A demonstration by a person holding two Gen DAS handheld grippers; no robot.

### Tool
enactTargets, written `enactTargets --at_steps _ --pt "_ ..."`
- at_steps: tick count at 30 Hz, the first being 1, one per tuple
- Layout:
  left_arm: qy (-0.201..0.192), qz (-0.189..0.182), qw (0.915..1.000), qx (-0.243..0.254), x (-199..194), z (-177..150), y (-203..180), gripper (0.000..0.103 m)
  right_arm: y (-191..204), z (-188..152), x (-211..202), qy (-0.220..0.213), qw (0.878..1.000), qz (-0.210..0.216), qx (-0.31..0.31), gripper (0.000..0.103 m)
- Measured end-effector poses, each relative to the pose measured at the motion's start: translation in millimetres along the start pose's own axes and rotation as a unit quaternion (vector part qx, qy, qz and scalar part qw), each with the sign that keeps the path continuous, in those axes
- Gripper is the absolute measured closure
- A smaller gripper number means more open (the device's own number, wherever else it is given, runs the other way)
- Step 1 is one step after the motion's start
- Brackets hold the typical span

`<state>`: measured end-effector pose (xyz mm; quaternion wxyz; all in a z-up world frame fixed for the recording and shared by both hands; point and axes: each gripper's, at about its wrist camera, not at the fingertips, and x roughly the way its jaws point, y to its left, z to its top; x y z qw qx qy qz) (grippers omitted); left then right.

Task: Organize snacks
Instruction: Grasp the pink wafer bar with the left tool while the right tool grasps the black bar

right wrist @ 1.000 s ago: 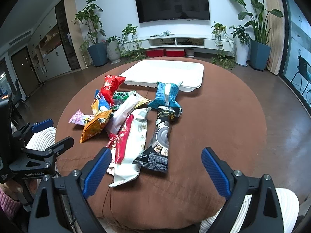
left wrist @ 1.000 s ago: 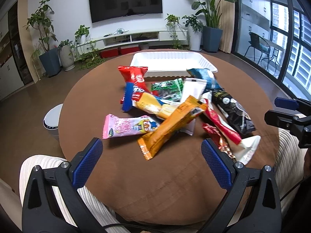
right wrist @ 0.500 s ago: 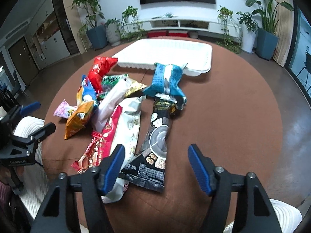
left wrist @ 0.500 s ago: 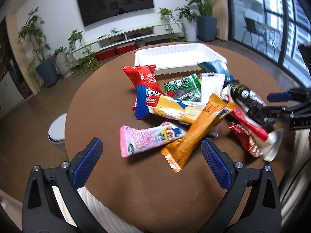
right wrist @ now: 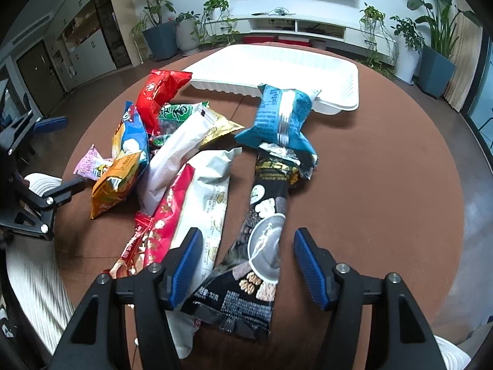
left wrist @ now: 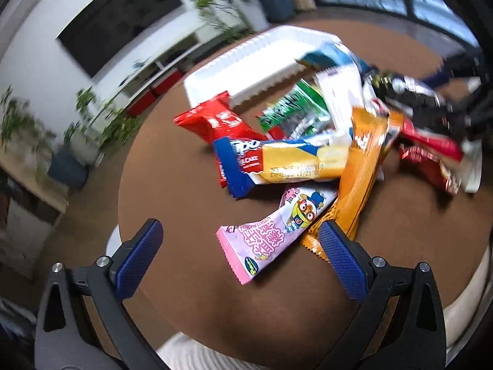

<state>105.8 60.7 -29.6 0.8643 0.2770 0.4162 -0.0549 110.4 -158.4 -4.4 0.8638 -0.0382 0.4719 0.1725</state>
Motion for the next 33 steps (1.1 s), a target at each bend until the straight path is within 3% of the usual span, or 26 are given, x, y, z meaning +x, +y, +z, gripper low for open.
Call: enactTargets --at_steps 9,14,17,19,25,28,30,32,33 --pt "0.039 0.000 0.9920 0.120 44 16 -7 0.004 -10 4 8 0.009 1.000 0.003 0.008 0.038" --pt "0.025 -0.013 0.9881 0.151 55 21 -11 0.010 -16 5 11 0.015 1.000 0.010 0.016 0.037" --pt "0.021 -0.029 0.9848 0.170 57 16 -15 0.025 -16 6 12 0.017 1.000 0.012 0.014 0.037" --pt "0.025 -0.057 0.9830 0.172 57 14 -13 0.042 -16 7 12 0.017 1.000 0.014 0.014 0.037" --pt "0.036 -0.095 0.9843 0.145 56 12 -3 0.053 -16 7 12 0.017 1.000 0.009 0.012 0.038" --pt "0.040 -0.115 0.9827 0.140 59 11 -3 0.070 -13 5 13 0.016 1.000 -0.013 0.000 0.051" --pt "0.041 -0.116 0.9829 0.137 54 9 -6 0.071 -12 2 11 0.014 1.000 -0.027 -0.003 0.065" --pt "0.042 -0.119 0.9831 0.132 56 8 -5 0.072 -14 1 10 0.013 1.000 -0.022 0.002 0.069" --pt "0.046 -0.127 0.9828 0.126 57 9 -4 0.078 -15 1 10 0.013 1.000 -0.019 0.006 0.073"
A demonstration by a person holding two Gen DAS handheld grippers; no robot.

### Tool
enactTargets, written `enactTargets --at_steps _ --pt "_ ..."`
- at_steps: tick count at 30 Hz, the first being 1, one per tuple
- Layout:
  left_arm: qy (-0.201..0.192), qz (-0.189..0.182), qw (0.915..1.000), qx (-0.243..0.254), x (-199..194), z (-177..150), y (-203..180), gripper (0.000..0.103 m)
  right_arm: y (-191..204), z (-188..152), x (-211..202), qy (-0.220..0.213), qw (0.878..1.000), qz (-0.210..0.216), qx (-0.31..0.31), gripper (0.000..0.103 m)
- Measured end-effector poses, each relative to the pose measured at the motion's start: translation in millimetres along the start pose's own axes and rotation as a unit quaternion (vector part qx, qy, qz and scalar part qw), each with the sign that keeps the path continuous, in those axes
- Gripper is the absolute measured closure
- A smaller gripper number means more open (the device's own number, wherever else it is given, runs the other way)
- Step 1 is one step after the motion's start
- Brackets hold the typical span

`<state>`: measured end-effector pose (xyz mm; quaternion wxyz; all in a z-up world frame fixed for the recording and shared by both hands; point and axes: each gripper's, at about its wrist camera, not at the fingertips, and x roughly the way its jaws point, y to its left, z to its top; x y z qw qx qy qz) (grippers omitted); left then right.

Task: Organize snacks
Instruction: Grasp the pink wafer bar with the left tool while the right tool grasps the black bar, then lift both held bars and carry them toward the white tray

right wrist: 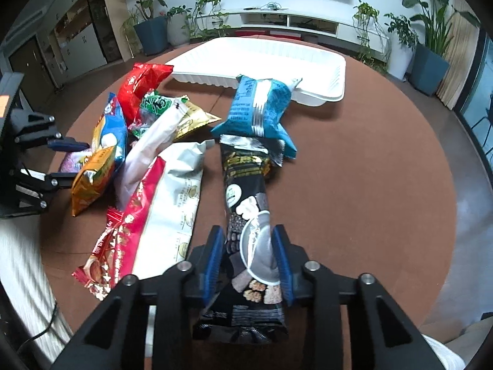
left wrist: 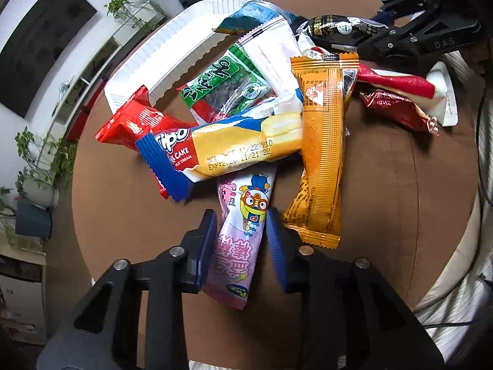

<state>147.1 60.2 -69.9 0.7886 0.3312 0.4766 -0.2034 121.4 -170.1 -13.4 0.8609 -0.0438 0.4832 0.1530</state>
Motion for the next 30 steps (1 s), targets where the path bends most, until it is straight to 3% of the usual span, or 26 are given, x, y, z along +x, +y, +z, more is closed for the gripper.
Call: enactTargets --at_steps 6,17,21,30 --pt "0.007 -0.030 0.9984 -0.048 -1 -4 11 0.084 -8 -5 -6 0.000 1.000 0.023 0.022 0.078" --pt "-0.002 -0.085 0.9871 -0.136 -8 -27 44 0.091 -35 -16 -20 -0.008 0.986 0.117 0.116 0.078" --pt "0.003 -0.071 0.9899 -0.123 -13 -31 34 0.091 -35 -16 -22 -0.011 0.983 0.131 0.127 0.078" --pt "0.022 -0.036 0.9961 -0.077 -8 -28 7 0.076 -22 -17 -22 -0.007 0.989 0.112 0.100 0.078"
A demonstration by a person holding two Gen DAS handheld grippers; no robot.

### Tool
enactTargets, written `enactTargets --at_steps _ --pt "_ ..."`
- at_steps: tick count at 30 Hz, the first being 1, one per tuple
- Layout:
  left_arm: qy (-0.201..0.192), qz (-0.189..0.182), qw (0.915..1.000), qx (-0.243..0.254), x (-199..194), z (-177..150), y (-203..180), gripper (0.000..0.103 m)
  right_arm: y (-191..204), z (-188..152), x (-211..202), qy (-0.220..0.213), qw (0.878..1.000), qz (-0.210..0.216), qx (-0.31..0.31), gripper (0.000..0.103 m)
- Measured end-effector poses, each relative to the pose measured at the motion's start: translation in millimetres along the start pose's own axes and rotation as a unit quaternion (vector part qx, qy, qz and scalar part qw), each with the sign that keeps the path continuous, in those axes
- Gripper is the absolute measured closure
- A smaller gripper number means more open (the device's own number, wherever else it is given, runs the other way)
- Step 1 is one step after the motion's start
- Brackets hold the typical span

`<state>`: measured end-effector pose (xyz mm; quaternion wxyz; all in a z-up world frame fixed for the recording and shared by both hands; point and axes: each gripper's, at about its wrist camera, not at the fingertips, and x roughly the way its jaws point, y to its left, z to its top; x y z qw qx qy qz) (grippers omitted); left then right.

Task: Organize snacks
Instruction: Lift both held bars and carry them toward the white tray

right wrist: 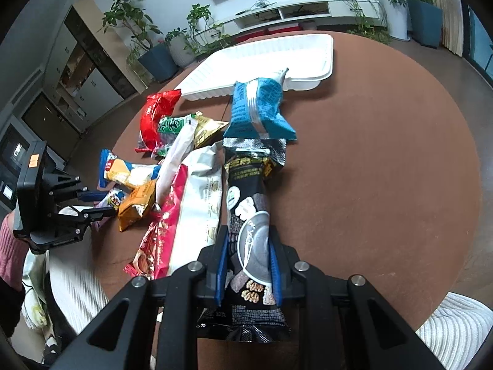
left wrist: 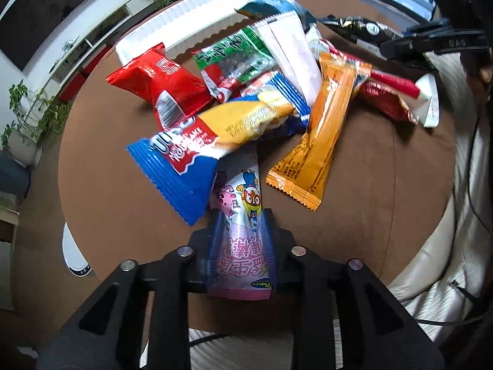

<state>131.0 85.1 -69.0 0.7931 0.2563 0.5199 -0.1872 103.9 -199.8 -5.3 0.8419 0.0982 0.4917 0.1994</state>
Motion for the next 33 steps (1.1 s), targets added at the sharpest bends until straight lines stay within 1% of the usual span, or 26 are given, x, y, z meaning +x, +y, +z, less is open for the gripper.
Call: enactTargets --at_steps 2,5,8,13,15,18,22,24,26,28,33 --pt "-0.003 0.005 1.0000 0.004 0 1 -2 0.075 1 -1 1 0.001 1.000 0.000 -0.003 0.078" --pt "-0.002 0.000 1.0000 -0.005 1 2 1 0.075 -1 -1 1 0.002 1.000 0.000 -0.001 0.078" --pt "0.000 -0.013 0.9997 -0.021 2 4 6 0.076 -3 -1 3 0.003 1.000 0.001 0.002 0.078" --pt "-0.003 -0.037 0.9973 -0.062 3 6 19 0.083 -3 -2 2 0.000 1.000 0.007 0.008 0.077" --pt "-0.008 -0.060 0.9946 -0.084 2 7 26 0.084 -5 -2 1 -0.002 1.000 0.011 0.013 0.077" --pt "-0.011 -0.076 0.9915 -0.106 2 6 34 0.086 -7 -2 0 -0.003 1.000 0.016 0.019 0.077" --pt "-0.016 -0.117 0.9835 -0.137 0 4 43 0.087 -13 -3 -1 -0.004 0.999 0.027 0.032 0.077" --pt "-0.018 -0.129 0.9803 -0.148 -1 3 45 0.087 -15 -3 -1 -0.003 0.999 0.036 0.041 0.077" --pt "-0.019 -0.130 0.9797 -0.152 -2 -1 44 0.088 -18 -4 -1 -0.001 0.998 0.046 0.049 0.077" --pt "-0.020 -0.138 0.9771 -0.161 -3 -3 45 0.088 -20 -5 -1 0.001 0.996 0.059 0.059 0.077" --pt "-0.034 -0.164 0.9685 -0.184 -11 -10 46 0.089 -27 -4 0 0.002 0.992 0.093 0.087 0.077"
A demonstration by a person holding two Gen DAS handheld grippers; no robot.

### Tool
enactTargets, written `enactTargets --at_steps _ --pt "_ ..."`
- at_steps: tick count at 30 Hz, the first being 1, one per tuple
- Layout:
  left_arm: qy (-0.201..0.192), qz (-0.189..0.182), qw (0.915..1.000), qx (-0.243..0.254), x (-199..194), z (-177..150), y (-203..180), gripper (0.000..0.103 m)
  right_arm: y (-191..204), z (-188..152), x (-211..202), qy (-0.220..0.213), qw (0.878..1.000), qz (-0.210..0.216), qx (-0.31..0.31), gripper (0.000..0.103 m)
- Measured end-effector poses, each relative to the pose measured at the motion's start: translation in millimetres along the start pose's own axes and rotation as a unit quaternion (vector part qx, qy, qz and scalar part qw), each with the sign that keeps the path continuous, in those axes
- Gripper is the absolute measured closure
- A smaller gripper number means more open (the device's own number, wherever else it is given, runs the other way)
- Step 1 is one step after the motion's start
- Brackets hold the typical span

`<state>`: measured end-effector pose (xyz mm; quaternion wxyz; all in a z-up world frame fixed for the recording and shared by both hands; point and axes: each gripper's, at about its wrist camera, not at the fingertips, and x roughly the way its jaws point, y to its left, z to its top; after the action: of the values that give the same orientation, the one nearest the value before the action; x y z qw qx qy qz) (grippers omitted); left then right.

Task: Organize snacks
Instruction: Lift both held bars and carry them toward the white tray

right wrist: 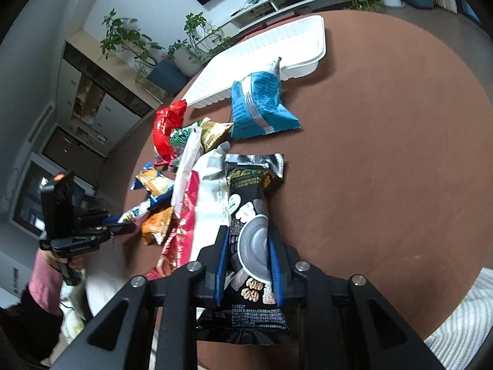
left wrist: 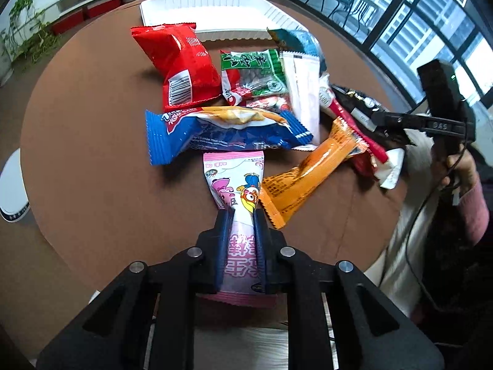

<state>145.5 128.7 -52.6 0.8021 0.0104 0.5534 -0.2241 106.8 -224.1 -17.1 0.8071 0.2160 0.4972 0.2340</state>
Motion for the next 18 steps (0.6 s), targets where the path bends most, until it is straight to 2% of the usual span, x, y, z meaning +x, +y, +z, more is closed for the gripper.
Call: enactTargets --at_steps 8,13,18 --pt "-0.018 -0.046 0.9985 -0.022 -18 -11 0 0.090 -11 0 0 0.002 0.997 0.058 0.048 0.077" --pt "-0.021 -0.048 0.9983 -0.028 -20 -16 -2 0.090 -14 0 5 0.006 0.994 0.084 0.068 0.077" --pt "-0.033 -0.074 0.9959 -0.040 -26 -18 -5 0.091 -15 1 5 0.005 0.990 0.111 0.086 0.077"
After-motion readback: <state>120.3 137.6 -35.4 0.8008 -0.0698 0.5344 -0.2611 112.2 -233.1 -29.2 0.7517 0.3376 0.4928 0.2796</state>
